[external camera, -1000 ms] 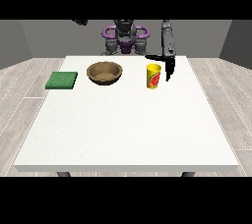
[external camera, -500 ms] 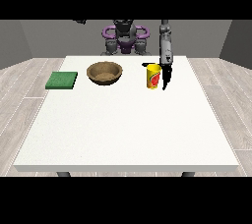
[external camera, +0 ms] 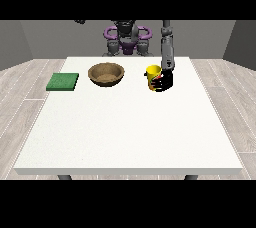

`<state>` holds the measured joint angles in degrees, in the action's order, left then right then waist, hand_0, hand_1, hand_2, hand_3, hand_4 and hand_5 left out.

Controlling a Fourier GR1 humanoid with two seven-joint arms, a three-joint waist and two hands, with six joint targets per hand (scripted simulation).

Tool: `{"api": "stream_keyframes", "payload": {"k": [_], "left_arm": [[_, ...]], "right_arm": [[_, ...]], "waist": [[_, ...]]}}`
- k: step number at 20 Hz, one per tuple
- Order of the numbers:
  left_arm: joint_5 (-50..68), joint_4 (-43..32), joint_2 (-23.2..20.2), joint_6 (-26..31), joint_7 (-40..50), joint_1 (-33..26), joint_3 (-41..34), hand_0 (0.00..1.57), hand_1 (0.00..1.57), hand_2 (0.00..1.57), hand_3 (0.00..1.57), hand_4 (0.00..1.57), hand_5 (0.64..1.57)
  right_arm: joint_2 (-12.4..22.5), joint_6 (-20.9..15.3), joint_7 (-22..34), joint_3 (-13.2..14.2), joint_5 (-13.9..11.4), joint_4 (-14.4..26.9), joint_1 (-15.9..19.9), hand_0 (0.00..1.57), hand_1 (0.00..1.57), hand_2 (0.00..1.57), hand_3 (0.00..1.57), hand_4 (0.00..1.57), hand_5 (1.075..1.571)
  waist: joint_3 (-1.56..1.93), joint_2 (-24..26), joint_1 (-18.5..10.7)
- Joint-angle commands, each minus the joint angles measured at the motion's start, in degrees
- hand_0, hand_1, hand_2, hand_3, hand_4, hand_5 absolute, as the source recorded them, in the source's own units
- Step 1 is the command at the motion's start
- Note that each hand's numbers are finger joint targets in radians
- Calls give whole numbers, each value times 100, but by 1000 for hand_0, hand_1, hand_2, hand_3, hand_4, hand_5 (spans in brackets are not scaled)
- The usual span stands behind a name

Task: Pick the cup and pour the ball into the bowl, then pick the bowl and place it on the pad

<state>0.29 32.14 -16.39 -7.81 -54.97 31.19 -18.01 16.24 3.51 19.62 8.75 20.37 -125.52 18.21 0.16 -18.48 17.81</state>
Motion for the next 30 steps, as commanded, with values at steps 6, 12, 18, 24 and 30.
{"api": "stream_keyframes", "payload": {"k": [6,12,18,24,30], "left_arm": [[-1043,42,342,-1306,1102,434,878,1345,1345,1571,1571,1108,1498],[-1949,-63,232,-2255,1917,989,1424,1394,1394,1571,1571,1096,1526],[-2975,-390,498,-3239,3093,1490,2039,1425,1425,1571,1571,1010,1558],[-3679,-726,538,-3514,4052,2074,2368,1411,1411,1571,1571,940,1564],[-5248,-1501,418,-4399,5354,2590,3266,1368,1368,1571,1571,828,1552]], "right_arm": [[190,134,162,496,340,993,-66,0,0,0,0,177,1558],[95,219,-46,443,262,1200,-115,0,0,0,0,238,1560],[-103,349,-446,240,46,1472,-193,0,0,0,0,292,1561],[142,463,-295,453,273,1790,146,0,0,0,0,324,1562],[-10,419,-288,232,169,2002,215,0,0,0,0,347,1562]], "waist": [[-8,1101,-401],[-10,1109,-344],[-12,1104,-343],[-14,991,-380],[-1,1270,-174]]}}
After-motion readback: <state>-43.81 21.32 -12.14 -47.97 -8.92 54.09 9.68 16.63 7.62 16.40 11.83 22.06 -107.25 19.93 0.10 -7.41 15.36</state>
